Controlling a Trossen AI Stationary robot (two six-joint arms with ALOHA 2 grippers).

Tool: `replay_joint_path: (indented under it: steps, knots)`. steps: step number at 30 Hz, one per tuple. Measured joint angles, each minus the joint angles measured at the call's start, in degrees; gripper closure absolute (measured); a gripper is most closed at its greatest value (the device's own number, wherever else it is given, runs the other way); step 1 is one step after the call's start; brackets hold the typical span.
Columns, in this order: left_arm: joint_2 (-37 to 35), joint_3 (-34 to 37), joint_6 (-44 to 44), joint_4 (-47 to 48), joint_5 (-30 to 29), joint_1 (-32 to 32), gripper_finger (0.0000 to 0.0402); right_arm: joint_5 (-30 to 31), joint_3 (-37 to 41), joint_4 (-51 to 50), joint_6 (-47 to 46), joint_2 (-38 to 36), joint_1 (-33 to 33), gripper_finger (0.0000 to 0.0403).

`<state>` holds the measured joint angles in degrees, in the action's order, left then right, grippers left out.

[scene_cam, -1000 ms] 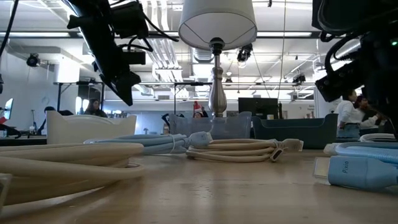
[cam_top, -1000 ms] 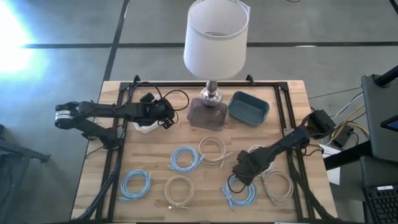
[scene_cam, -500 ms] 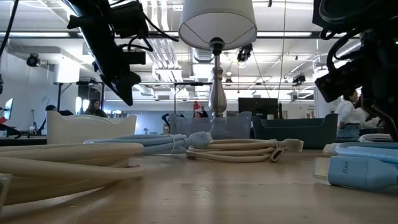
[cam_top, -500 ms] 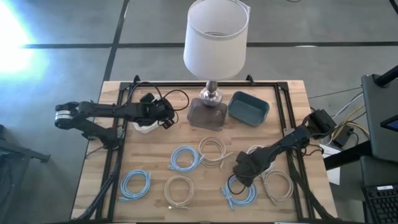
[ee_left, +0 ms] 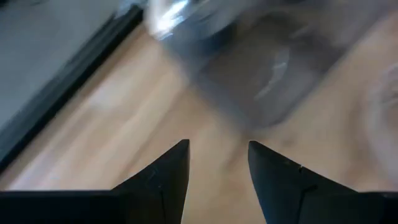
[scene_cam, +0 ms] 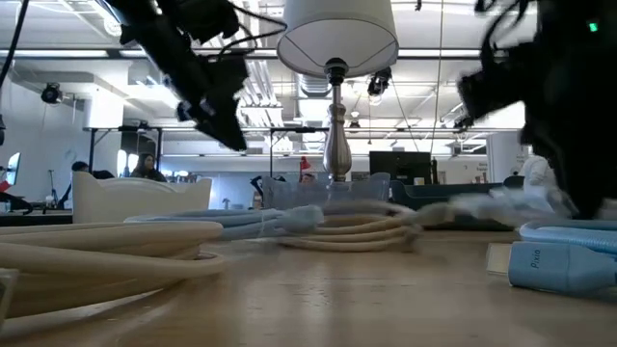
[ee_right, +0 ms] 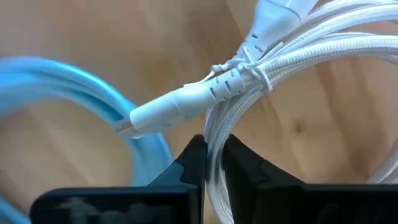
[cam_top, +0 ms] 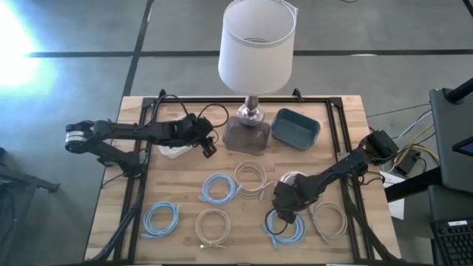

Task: Sort HDMI cables
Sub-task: Put the white HDMI cable into the white bin

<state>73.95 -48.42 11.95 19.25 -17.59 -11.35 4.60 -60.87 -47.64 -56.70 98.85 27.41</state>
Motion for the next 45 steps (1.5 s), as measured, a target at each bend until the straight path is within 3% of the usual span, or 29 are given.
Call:
replay_joint_path:
  steps: [8,15,22,30,39,45]
  knots:
    - [0.0,0.0,1.0,-14.1,21.6,0.0,0.0234,23.6,-8.4,0.0,14.1,-0.1,-0.2,0.0373]
    - [0.5,0.0,7.5,-20.8,26.4,0.9,0.0234,40.9,-10.0,4.7,25.5,-0.1,-0.7,0.0373]
    - [4.5,0.0,10.6,-27.2,28.1,2.5,0.0234,41.8,-9.3,10.5,31.7,-0.1,-2.7,0.0373]
    - [11.3,-0.1,14.3,-43.2,38.2,3.8,0.0235,41.8,-9.1,10.7,32.0,-0.2,-3.6,0.0367]
    - [15.3,-2.4,14.1,-44.2,38.3,3.6,0.0234,41.4,-9.0,11.4,35.9,-0.2,-3.7,0.0366]
    - [15.8,-4.0,11.2,-44.2,41.8,3.6,0.0234,37.9,-9.0,12.7,40.7,-0.2,-3.7,0.0365]
